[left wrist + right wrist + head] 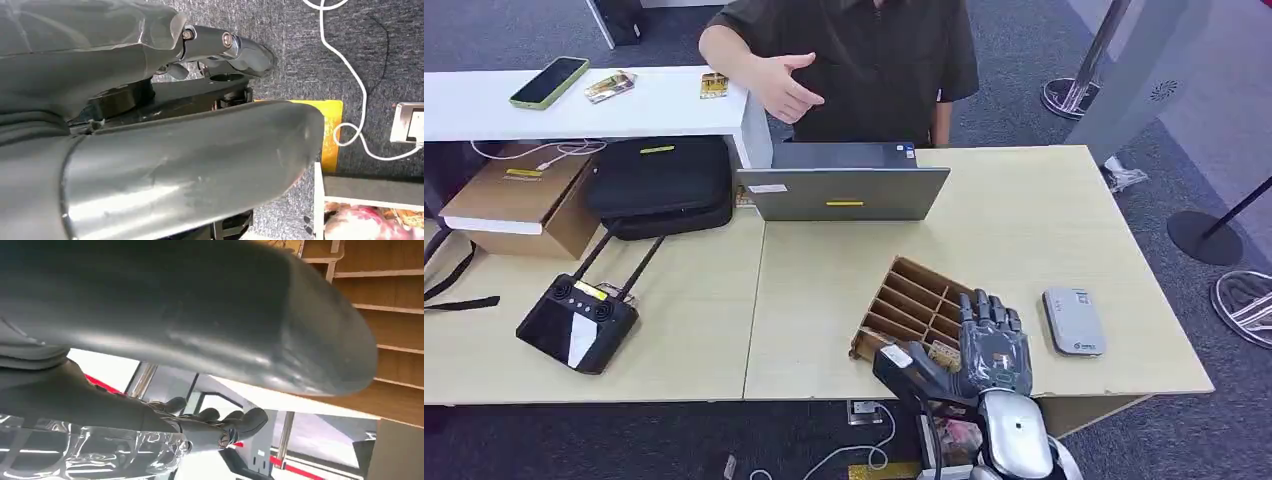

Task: Pass the card to the sensor for recognition and then transmit it.

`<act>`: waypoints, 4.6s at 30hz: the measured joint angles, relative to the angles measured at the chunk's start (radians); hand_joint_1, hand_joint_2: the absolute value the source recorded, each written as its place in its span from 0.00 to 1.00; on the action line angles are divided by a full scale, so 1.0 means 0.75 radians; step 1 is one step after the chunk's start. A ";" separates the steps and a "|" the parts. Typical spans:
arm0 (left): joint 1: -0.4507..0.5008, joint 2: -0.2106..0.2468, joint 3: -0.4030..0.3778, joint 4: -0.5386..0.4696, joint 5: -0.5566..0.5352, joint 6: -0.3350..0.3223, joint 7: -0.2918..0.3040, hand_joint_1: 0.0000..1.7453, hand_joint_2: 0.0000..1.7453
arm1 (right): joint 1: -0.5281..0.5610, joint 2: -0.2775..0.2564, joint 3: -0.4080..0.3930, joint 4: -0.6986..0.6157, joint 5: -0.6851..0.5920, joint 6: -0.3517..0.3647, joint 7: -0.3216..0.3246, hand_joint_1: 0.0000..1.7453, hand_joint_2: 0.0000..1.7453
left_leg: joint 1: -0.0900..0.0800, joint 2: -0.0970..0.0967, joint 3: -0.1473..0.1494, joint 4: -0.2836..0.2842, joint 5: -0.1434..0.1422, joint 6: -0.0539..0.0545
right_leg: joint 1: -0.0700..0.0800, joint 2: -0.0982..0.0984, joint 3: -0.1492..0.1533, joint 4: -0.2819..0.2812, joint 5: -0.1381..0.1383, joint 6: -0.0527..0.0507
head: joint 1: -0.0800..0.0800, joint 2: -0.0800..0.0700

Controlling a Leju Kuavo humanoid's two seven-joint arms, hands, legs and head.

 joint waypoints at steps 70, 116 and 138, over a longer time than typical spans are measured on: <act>0.010 0.005 -0.136 -0.010 0.087 0.014 0.005 0.00 0.00 | -0.082 0.037 0.093 0.228 -0.078 -0.203 -0.131 0.00 1.00 | 0.000 0.000 0.000 0.000 0.000 0.000 | 0.000 0.000 0.000 0.000 0.000 0.000 | 0.001 0.000; 0.015 0.048 -0.317 -0.010 0.230 -0.005 0.028 0.00 0.00 | -0.187 0.157 0.079 0.439 0.042 -0.261 -0.172 0.00 1.00 | 0.000 0.000 -0.001 0.000 0.002 -0.001 | 0.000 0.000 -0.002 0.000 0.002 -0.002 | 0.001 0.000; 0.023 0.068 -0.323 -0.010 0.254 -0.011 0.038 0.00 0.00 | -0.133 0.111 0.088 0.405 -0.027 -0.168 -0.224 0.00 1.00 | 0.000 0.000 -0.001 0.000 0.002 -0.001 | 0.000 0.001 -0.002 0.000 0.002 -0.002 | 0.000 0.000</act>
